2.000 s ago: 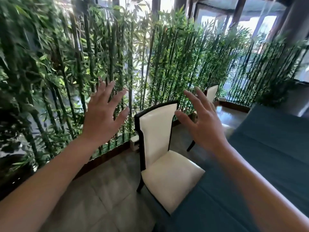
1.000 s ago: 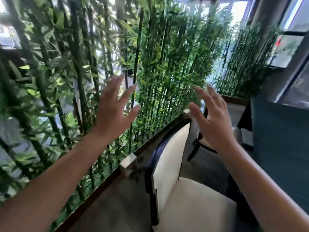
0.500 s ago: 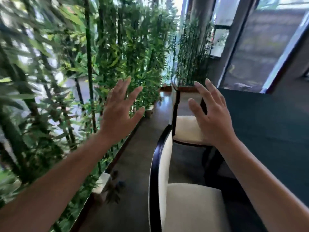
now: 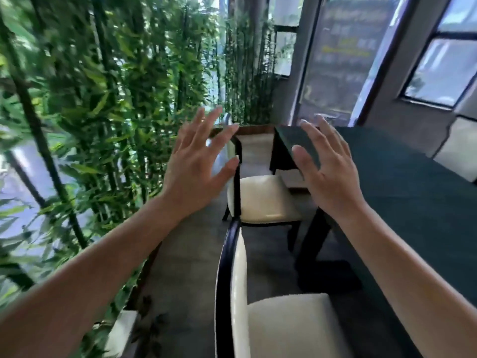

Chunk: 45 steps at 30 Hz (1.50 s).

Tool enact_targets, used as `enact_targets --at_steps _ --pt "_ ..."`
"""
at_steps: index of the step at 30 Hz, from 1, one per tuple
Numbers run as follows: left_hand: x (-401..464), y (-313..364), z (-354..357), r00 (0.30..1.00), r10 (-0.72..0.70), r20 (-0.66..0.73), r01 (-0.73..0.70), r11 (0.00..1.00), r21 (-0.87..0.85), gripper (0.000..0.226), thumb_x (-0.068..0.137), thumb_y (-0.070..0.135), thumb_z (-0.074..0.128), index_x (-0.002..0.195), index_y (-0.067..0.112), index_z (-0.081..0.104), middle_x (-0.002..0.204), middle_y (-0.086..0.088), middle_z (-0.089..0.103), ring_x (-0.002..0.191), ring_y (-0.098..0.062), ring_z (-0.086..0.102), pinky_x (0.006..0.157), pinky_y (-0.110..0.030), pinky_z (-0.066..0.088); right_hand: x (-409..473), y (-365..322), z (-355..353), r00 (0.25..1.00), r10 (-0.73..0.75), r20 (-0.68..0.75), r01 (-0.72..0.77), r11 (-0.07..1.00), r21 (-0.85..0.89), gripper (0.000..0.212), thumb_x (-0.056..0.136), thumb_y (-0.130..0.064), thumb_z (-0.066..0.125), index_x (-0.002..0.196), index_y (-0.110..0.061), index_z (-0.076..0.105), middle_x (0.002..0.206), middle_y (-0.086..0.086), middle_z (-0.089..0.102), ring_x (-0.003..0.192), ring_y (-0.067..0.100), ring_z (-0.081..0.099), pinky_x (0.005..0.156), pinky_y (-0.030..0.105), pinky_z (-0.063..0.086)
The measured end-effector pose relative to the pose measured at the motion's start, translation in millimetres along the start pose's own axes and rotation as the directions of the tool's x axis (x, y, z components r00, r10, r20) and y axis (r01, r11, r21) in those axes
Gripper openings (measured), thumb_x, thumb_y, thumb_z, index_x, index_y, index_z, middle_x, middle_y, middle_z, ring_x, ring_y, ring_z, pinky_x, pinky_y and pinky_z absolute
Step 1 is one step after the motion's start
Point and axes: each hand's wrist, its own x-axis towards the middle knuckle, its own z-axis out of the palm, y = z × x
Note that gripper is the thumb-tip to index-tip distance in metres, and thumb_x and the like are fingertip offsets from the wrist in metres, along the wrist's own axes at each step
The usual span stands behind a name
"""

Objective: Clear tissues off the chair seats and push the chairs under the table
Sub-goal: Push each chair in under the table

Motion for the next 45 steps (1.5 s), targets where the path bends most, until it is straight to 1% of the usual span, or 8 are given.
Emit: enact_targets --at_steps 3,11,15,25,29,33,38,45 --pt "20 -16 40 1.000 -0.008 0.023 0.010 0.997 -0.074 0.056 0.099 0.045 0.048 0.148 0.019 0.053 0.164 -0.013 0.032 0.154 -0.036 0.021 0.118 -0.065 0.025 4 10 5 0.995 0.091 -0.045 -0.095 0.992 -0.086 0.058 0.103 -0.061 0.036 0.157 -0.039 0.032 0.168 -0.013 0.019 0.156 0.012 0.013 0.124 0.039 0.018" --pt "27 -39 120 0.988 0.152 0.042 -0.127 0.926 -0.355 0.055 0.100 0.043 0.052 0.149 0.020 0.050 0.164 -0.013 0.030 0.155 -0.037 0.020 0.116 -0.064 0.029 -23 -4 13 0.950 0.295 -0.098 -0.311 0.901 -0.302 0.056 0.104 -0.057 0.038 0.157 -0.041 0.032 0.169 -0.010 0.017 0.156 0.011 0.010 0.118 0.029 0.011" --pt "33 -38 136 0.975 0.200 0.092 -0.135 0.873 -0.469 0.058 0.100 0.047 0.050 0.153 0.026 0.043 0.168 -0.008 0.024 0.157 -0.032 0.013 0.122 -0.060 0.020 -34 -16 17 0.924 0.354 -0.146 -0.383 0.851 -0.359 0.055 0.105 -0.056 0.039 0.157 -0.041 0.032 0.169 -0.009 0.017 0.156 0.013 0.010 0.119 0.032 0.012" --pt "59 55 147 0.922 0.386 0.022 -0.275 0.693 -0.666 0.055 0.101 0.046 0.052 0.152 0.028 0.045 0.168 -0.005 0.025 0.157 -0.028 0.015 0.123 -0.055 0.023 -88 -23 -48 0.823 0.445 -0.353 -0.565 0.703 -0.432 0.055 0.106 -0.053 0.039 0.158 -0.036 0.031 0.170 -0.004 0.018 0.157 0.017 0.010 0.124 0.045 0.016" --pt "59 83 157 0.884 0.468 -0.020 -0.332 0.595 -0.732 0.055 0.101 0.047 0.052 0.153 0.027 0.045 0.168 -0.004 0.024 0.158 -0.025 0.013 0.124 -0.053 0.022 -112 -25 -63 0.763 0.493 -0.418 -0.645 0.622 -0.444 0.057 0.106 -0.054 0.039 0.159 -0.037 0.029 0.170 -0.005 0.015 0.157 0.016 0.008 0.123 0.042 0.013" --pt "75 104 170 0.844 0.526 -0.106 -0.382 0.452 -0.806 0.054 0.102 0.044 0.053 0.152 0.025 0.047 0.167 -0.005 0.027 0.157 -0.026 0.016 0.123 -0.056 0.024 -125 -26 -77 0.665 0.518 -0.538 -0.744 0.522 -0.416 0.059 0.104 -0.057 0.039 0.159 -0.038 0.025 0.170 -0.006 0.014 0.157 0.014 0.011 0.124 0.048 0.022" --pt "78 128 202 0.735 0.671 -0.099 -0.383 0.291 -0.877 0.055 0.102 0.045 0.051 0.153 0.023 0.045 0.168 -0.006 0.024 0.158 -0.027 0.013 0.122 -0.057 0.023 -138 -32 -55 0.507 0.578 -0.639 -0.861 0.356 -0.362 0.062 0.103 -0.055 0.044 0.159 -0.036 0.026 0.170 -0.007 0.015 0.156 0.013 0.012 0.123 0.040 0.021" --pt "62 101 211 0.594 0.796 -0.117 -0.301 0.085 -0.950 0.060 0.102 0.044 0.051 0.157 0.024 0.038 0.171 -0.004 0.014 0.158 -0.023 0.011 0.125 -0.042 0.020 -158 -58 8 0.264 0.654 -0.709 -0.962 0.132 -0.237 0.062 0.104 -0.055 0.042 0.160 -0.037 0.023 0.171 -0.008 0.011 0.156 0.012 0.010 0.118 0.033 0.018"
